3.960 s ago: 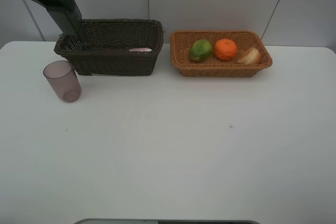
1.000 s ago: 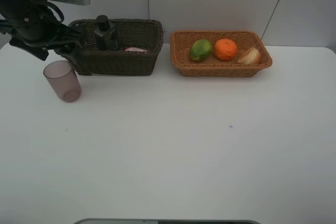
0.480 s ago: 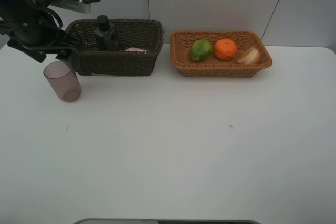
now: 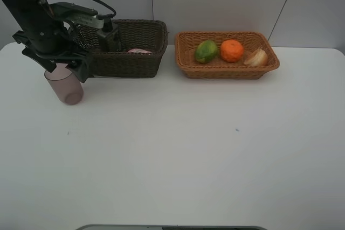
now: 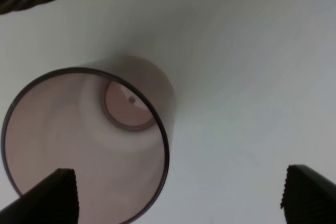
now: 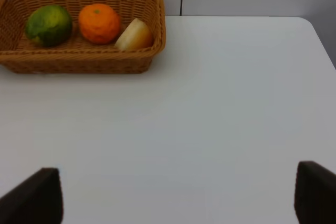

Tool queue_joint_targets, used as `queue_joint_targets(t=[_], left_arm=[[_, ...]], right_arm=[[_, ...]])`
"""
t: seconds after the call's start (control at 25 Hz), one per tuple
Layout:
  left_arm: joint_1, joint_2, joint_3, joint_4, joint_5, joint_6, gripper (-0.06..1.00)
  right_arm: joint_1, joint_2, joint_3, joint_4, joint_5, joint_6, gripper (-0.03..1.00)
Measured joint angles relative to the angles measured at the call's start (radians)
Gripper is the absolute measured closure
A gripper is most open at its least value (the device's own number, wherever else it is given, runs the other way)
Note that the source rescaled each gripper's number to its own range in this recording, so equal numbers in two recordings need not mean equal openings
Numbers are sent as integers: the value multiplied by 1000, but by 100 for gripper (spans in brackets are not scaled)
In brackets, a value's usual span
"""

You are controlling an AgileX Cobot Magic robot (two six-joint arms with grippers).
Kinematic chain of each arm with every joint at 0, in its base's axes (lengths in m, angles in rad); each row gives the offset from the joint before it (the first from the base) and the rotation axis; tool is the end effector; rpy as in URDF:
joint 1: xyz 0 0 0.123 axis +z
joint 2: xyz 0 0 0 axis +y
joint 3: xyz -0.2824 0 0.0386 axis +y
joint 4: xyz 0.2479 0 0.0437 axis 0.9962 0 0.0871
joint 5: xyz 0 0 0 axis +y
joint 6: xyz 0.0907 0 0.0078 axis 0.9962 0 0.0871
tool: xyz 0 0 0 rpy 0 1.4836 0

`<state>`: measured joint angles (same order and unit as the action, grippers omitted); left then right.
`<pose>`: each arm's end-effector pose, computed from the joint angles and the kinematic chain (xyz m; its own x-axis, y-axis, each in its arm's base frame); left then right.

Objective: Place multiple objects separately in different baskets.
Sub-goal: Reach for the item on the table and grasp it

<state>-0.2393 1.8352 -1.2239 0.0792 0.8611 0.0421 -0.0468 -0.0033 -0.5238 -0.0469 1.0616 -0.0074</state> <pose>0.3471 -0.0790 0.1897 -0.9292 0.3229 -0.1797 0.3141 0.9463 0.0761 -0.0084 -0.0033 0.2837 -0.4340 -0.0100 -0.9009 0.0705 0.9965 -0.0450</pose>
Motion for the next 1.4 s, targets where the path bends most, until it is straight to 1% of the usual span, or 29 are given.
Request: queue_joint_targets(t=[0.44, 0.76, 0.92, 1.0, 1.04, 1.08, 1.12, 1.16, 1.24, 1.32, 1.36, 1.4], left_arm=[[0, 102, 0, 0, -68, 9, -6], [0, 140, 0, 0, -114, 12, -6], [0, 157, 0, 0, -117, 12, -6], [0, 158, 0, 0, -117, 12, -4], [0, 159, 0, 0, -117, 12, -1], [0, 160, 0, 0, -117, 12, 3], [0, 160, 0, 0, -117, 12, 11], [0, 160, 0, 0, -117, 12, 23], [0, 160, 0, 0, -115, 12, 52], [0, 160, 0, 0, -106, 12, 83], [0, 160, 0, 0, -101, 12, 91], [0, 160, 0, 0, -98, 12, 94]], right_arm=[[0, 0, 0, 0, 0, 0, 9], [0, 0, 0, 0, 0, 0, 9], [0, 0, 0, 0, 0, 0, 9], [0, 0, 0, 0, 0, 0, 9], [0, 0, 0, 0, 0, 0, 9], [0, 0, 0, 0, 0, 0, 9], [0, 0, 0, 0, 0, 0, 9], [0, 0, 0, 0, 0, 0, 9], [0, 0, 0, 0, 0, 0, 9], [0, 0, 0, 0, 0, 0, 9], [0, 0, 0, 0, 0, 0, 9], [0, 0, 0, 0, 0, 0, 9]])
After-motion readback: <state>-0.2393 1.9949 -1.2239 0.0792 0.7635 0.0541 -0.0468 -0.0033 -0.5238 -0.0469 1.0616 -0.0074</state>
